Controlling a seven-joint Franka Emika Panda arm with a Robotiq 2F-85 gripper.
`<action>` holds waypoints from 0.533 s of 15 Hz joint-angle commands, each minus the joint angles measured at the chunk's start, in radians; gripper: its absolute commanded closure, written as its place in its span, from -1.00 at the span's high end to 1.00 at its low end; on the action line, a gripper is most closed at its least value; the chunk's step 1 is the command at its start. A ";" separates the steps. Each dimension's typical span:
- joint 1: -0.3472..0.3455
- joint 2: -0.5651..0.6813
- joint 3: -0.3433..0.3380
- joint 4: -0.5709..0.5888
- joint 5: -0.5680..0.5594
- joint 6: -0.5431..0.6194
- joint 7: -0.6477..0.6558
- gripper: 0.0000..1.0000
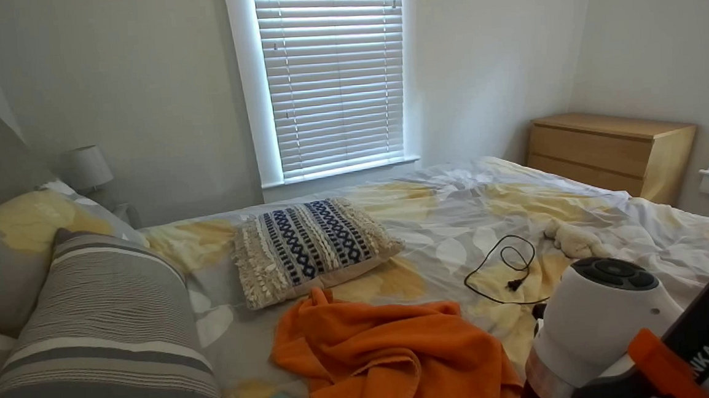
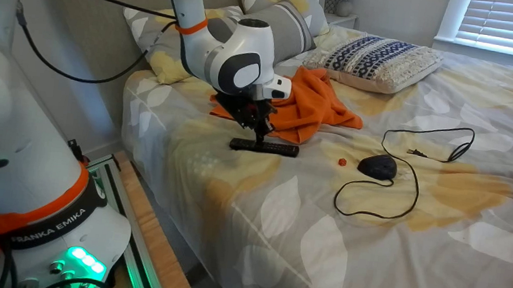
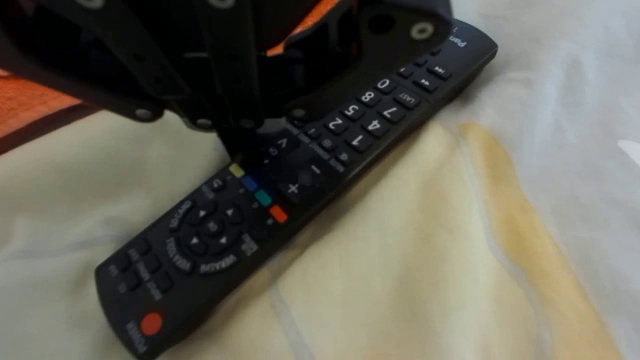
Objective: Push a button on the remote control
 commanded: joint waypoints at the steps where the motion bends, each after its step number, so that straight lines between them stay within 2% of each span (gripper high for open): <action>1: -0.003 0.085 0.014 0.011 0.026 0.093 -0.017 -1.00; 3: -0.002 0.122 0.015 0.011 0.021 0.143 -0.019 -1.00; 8: -0.009 0.145 0.025 0.021 0.020 0.169 -0.014 -1.00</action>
